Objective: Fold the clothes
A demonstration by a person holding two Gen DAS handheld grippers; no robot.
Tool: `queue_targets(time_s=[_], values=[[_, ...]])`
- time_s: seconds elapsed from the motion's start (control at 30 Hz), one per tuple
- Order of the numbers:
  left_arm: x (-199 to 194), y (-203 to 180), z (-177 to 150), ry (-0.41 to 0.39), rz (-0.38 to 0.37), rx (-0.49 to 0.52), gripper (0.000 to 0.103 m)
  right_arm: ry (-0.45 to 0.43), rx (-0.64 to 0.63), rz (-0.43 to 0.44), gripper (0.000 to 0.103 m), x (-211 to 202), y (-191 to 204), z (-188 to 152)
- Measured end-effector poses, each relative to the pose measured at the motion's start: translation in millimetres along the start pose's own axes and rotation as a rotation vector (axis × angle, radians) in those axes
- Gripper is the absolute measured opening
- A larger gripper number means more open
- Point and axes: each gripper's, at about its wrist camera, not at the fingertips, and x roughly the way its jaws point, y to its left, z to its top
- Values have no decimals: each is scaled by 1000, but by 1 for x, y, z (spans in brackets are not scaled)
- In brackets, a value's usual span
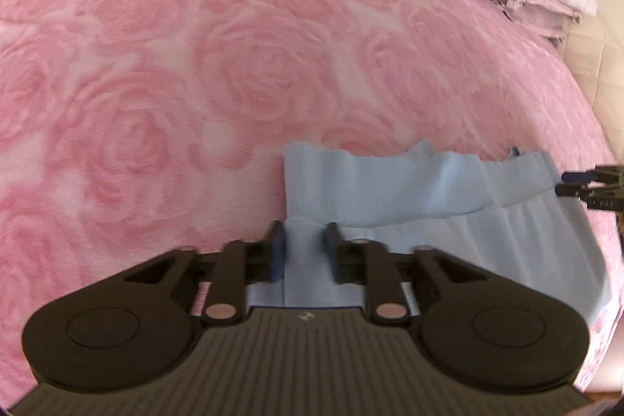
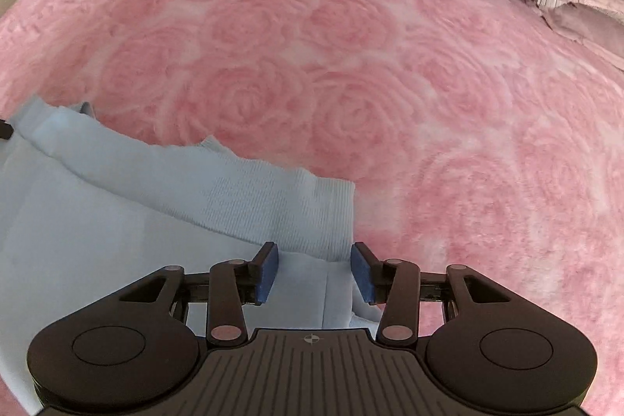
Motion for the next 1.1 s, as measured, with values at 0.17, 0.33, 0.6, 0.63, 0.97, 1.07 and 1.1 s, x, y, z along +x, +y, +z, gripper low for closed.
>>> queue_targets(time_s=[0.17, 0.33, 0.6, 0.63, 0.97, 1.07, 1.1], values=[[-12, -4, -6, -97, 38, 48, 7, -129, -66, -35, 5, -7, 11, 3], [8, -11, -22, -111, 97, 138, 12, -124, -46, -70, 7, 16, 15, -10], [-72, -11, -61, -204, 149, 33, 20, -245, 197, -64, 33, -56, -2, -41], [-83, -13, -71, -202, 145, 19, 20, -263, 203, -53, 33, -68, 0, -51], [-102, -53, -171, -347, 47, 160, 20, -495, 55, -28, 34, -108, 55, -158], [-95, -58, -185, -378, 12, 208, 20, -567, -19, -45, 34, -111, 75, -183], [-95, -61, -189, -388, 7, 215, 20, -583, -42, -49, 34, -111, 81, -189]])
